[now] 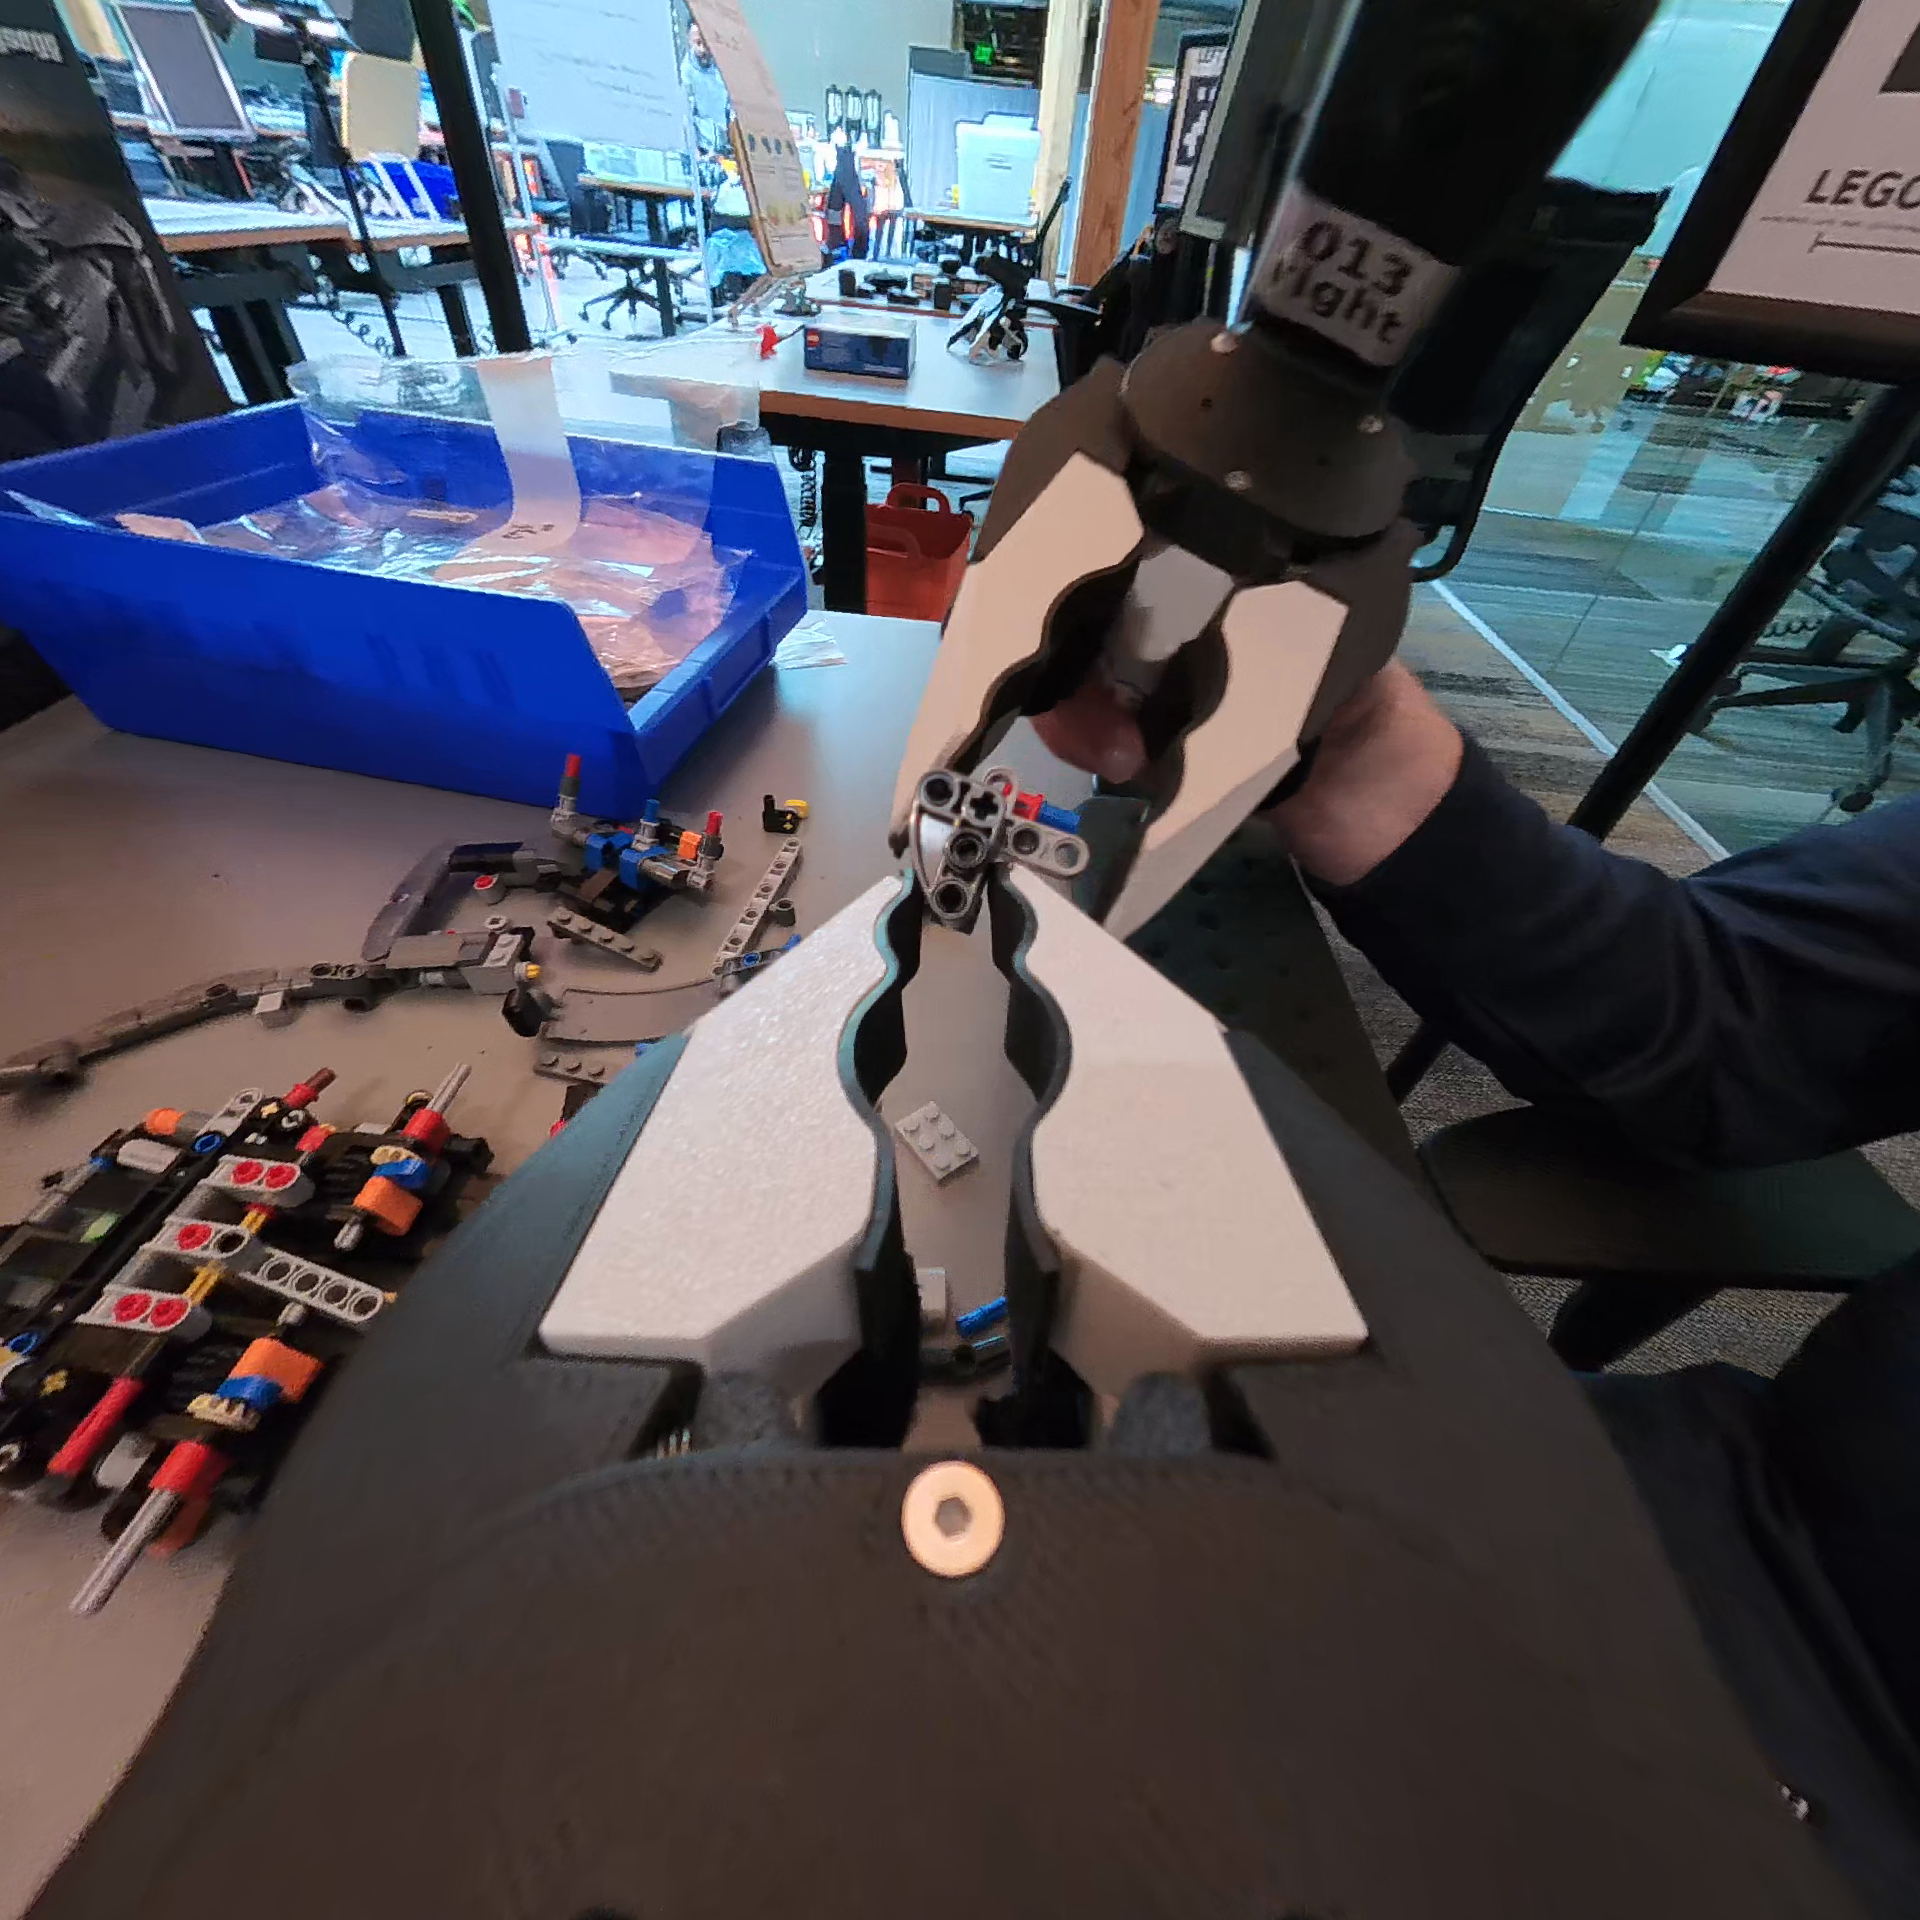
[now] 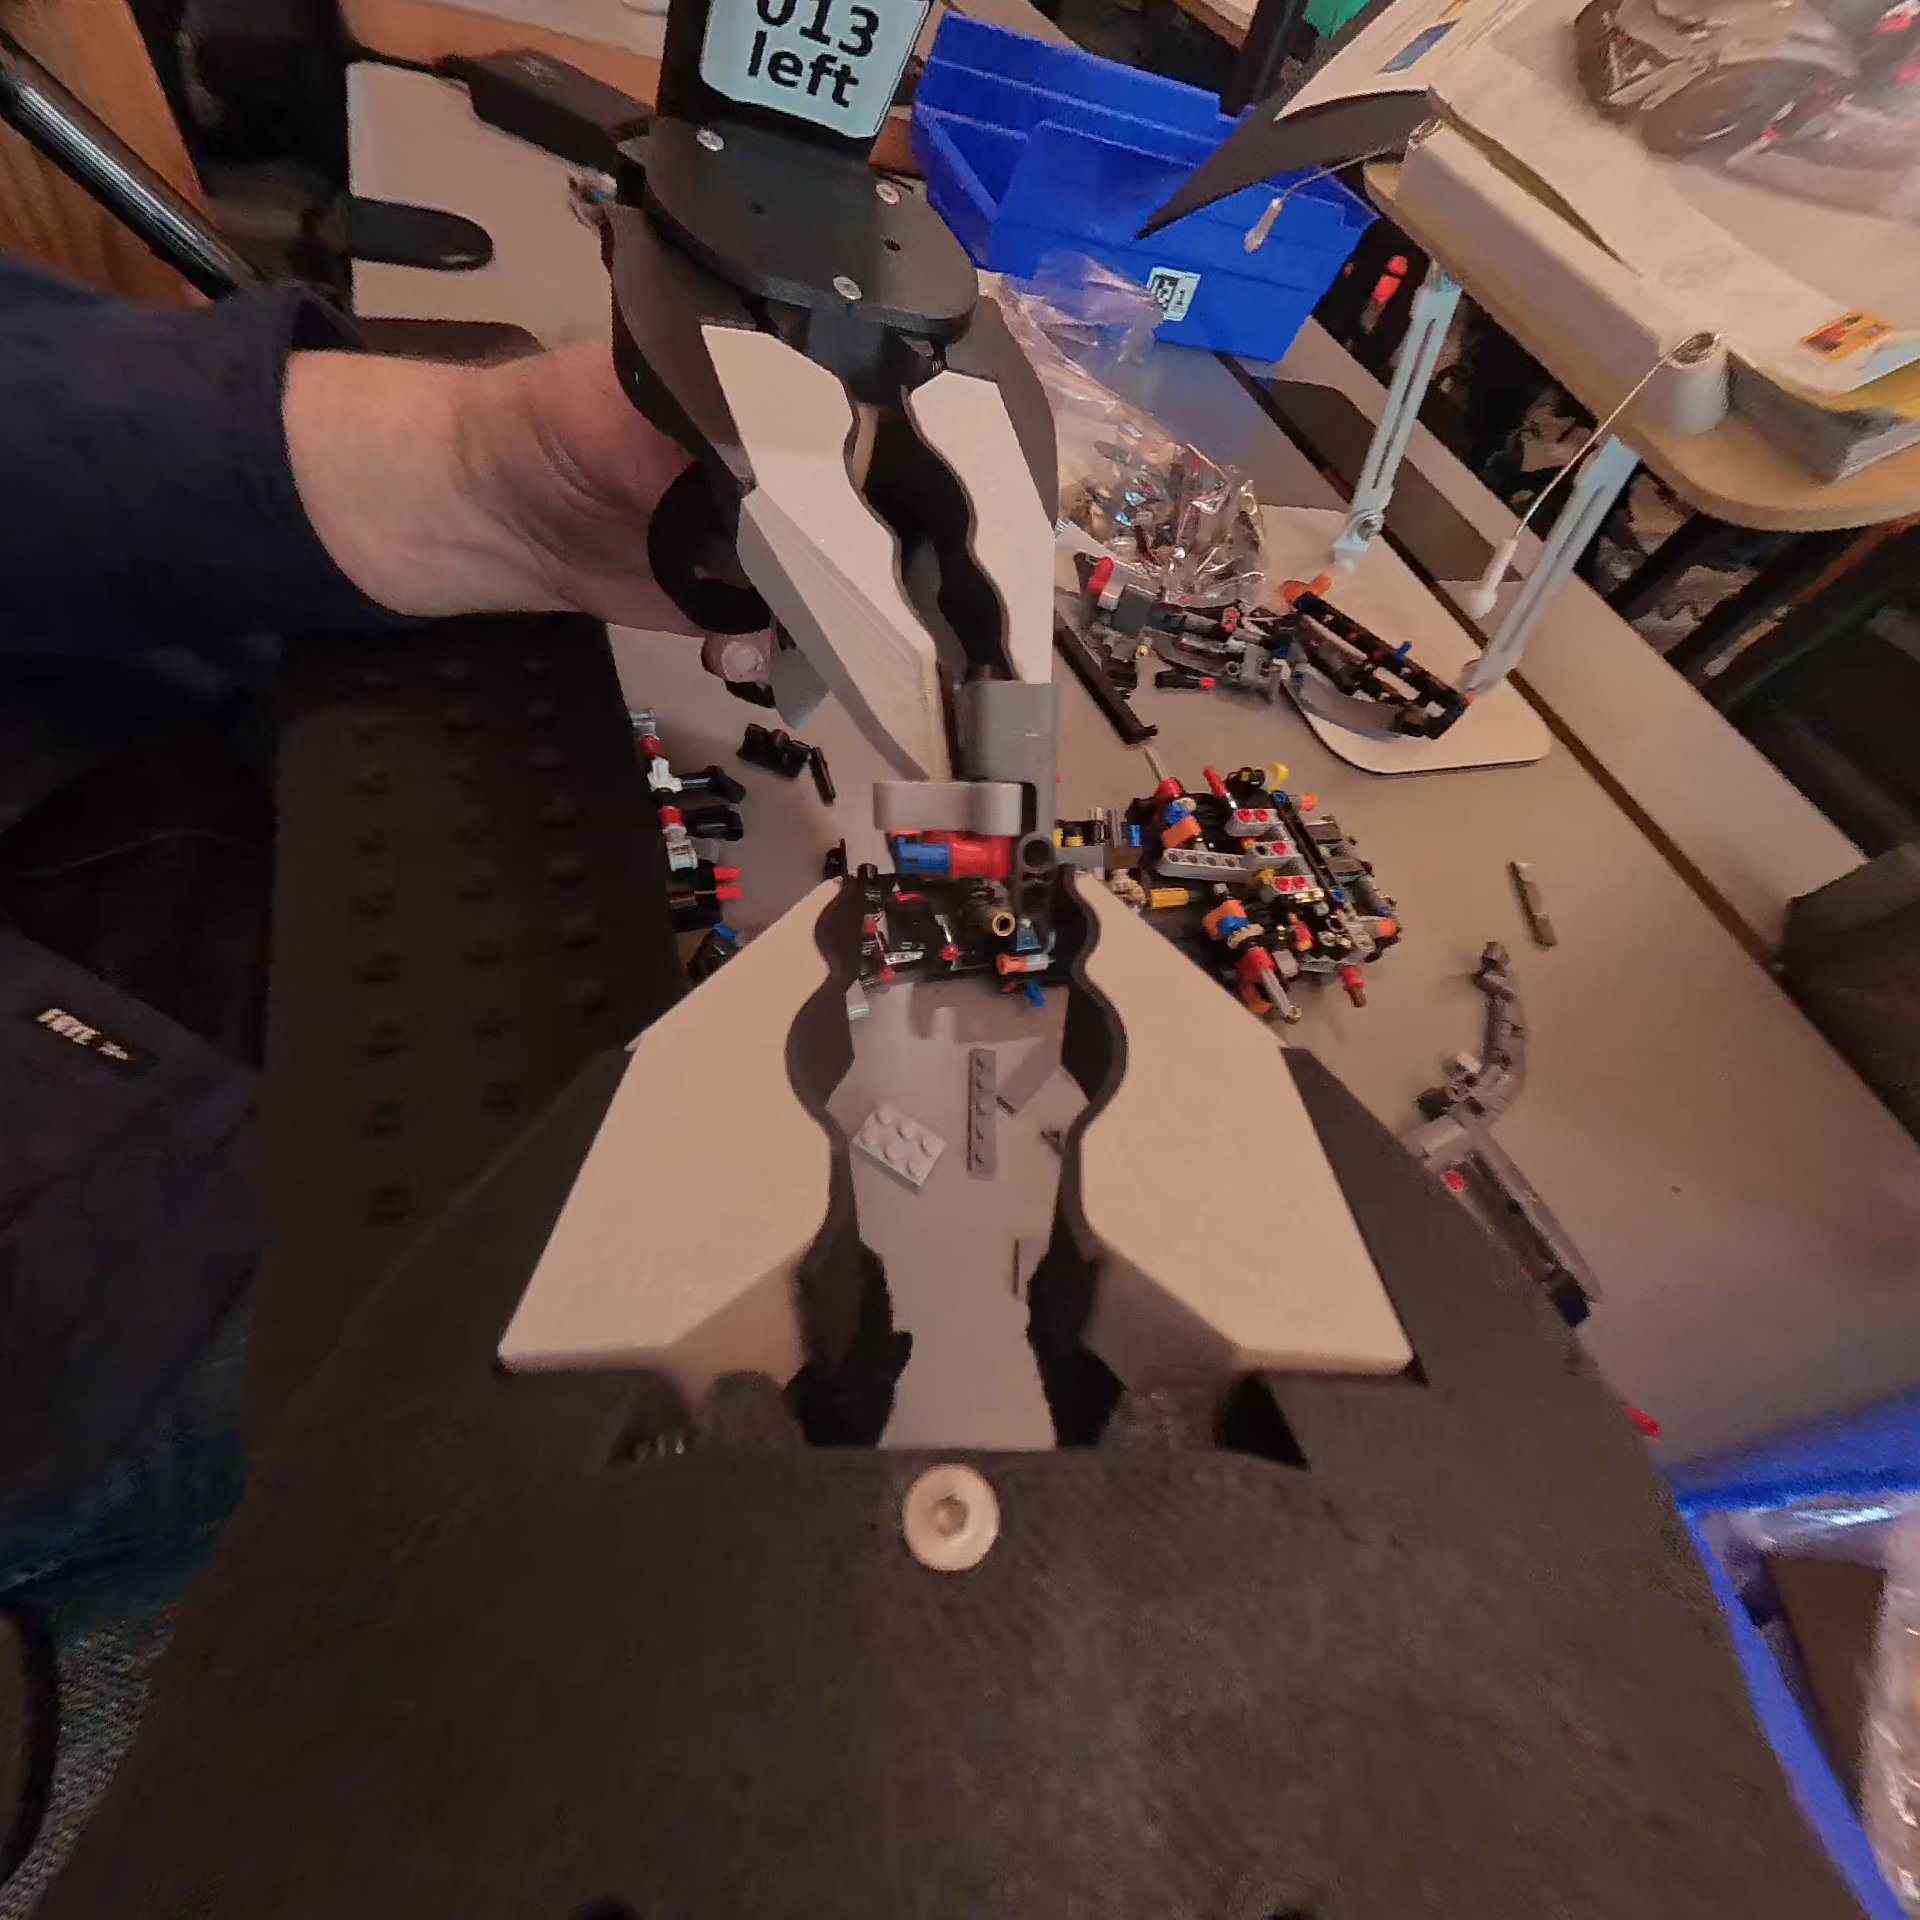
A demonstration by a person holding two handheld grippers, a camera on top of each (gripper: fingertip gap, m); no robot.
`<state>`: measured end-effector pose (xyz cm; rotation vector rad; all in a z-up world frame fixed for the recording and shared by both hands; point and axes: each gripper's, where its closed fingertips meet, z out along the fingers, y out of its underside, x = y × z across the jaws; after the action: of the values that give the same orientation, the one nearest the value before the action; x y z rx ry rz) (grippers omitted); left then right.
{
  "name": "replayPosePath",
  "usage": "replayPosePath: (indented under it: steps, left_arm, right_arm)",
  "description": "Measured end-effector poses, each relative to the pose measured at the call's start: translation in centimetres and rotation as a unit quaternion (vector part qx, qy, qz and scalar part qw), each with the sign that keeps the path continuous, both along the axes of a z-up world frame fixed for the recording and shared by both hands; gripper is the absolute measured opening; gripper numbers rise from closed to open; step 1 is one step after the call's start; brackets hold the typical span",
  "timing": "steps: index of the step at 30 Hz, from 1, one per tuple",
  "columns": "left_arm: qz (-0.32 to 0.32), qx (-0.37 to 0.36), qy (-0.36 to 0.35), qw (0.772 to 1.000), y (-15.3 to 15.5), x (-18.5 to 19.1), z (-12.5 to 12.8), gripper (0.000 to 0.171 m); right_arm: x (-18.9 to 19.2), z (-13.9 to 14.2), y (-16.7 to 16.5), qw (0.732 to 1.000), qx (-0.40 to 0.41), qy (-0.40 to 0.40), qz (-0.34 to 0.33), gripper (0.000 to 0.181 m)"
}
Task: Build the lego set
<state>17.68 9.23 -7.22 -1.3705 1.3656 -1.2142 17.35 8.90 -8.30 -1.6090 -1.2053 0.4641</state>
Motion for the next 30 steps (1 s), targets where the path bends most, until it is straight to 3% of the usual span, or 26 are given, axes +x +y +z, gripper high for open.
replayPosePath:
  steps: [6,7,20,30]
  left_arm:
    - [0.005,0.022,0.023,0.999,-0.1,0.3,-0.8,0.01]
    - [0.007,0.026,0.026,0.999,-0.1,0.3,-0.9,0.01]
    - [0.01,0.063,0.031,0.997,-0.1,0.4,-1.1,0.017]
    - [0.016,0.067,0.047,0.997,-0.1,0.5,-1.6,0.013]
  right_arm:
    - [-0.7,-0.1,0.8,0.998,0.029,-0.04,-0.03,0.038]
    - [-0.8,-0.3,0.7,0.998,0.031,-0.045,-0.029,0.031]
    - [-0.2,-1.6,0.7,0.996,0.026,-0.081,-0.026,0.031]
    - [-0.7,-2.4,0.7,0.994,0.02,-0.1,-0.028,0.031]
